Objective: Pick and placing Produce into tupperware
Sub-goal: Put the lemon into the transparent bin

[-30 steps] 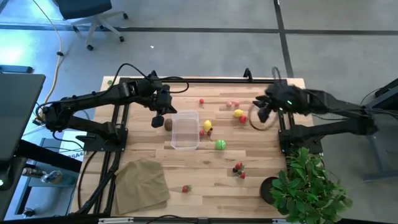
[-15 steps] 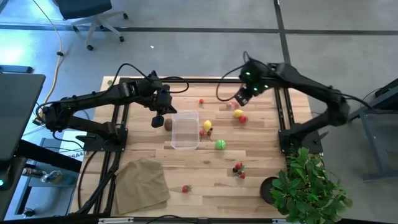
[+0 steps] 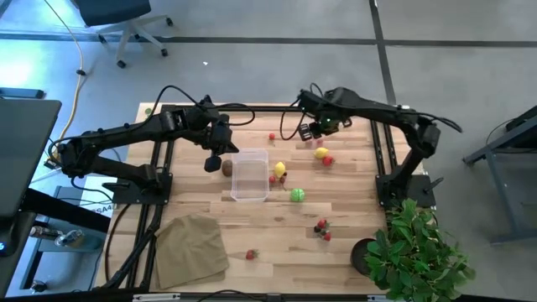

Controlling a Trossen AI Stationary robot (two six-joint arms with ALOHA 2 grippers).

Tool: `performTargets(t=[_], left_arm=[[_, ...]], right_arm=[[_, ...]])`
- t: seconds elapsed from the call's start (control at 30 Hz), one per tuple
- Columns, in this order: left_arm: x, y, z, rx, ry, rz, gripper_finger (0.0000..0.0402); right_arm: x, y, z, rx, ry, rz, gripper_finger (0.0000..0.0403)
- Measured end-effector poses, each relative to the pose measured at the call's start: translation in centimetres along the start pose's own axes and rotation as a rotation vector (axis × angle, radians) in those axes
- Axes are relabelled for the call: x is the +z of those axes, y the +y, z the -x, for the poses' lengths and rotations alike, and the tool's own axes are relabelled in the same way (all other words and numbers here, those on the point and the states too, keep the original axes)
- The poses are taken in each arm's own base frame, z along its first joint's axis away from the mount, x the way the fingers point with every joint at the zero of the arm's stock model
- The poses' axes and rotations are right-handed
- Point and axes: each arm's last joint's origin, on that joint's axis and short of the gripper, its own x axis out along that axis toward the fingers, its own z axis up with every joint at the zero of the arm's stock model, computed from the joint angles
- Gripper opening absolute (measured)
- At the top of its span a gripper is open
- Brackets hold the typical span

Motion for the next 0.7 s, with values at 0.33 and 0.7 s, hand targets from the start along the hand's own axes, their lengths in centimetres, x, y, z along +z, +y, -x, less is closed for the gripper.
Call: performTargets(t=[0.33,0.7], left_arm=[[0.0,0.0,0.0,0.0,0.0,0.0,0.0001],[0.0,0.0,0.0,0.0,0.0,0.0,0.0001]], right_arm=[[-0.2,1.6,-3.3,-0.065,0.064,-0.141,0.011],[0.0,2.7,-4.4,-0.09,-0.022,-0.261,0.011]])
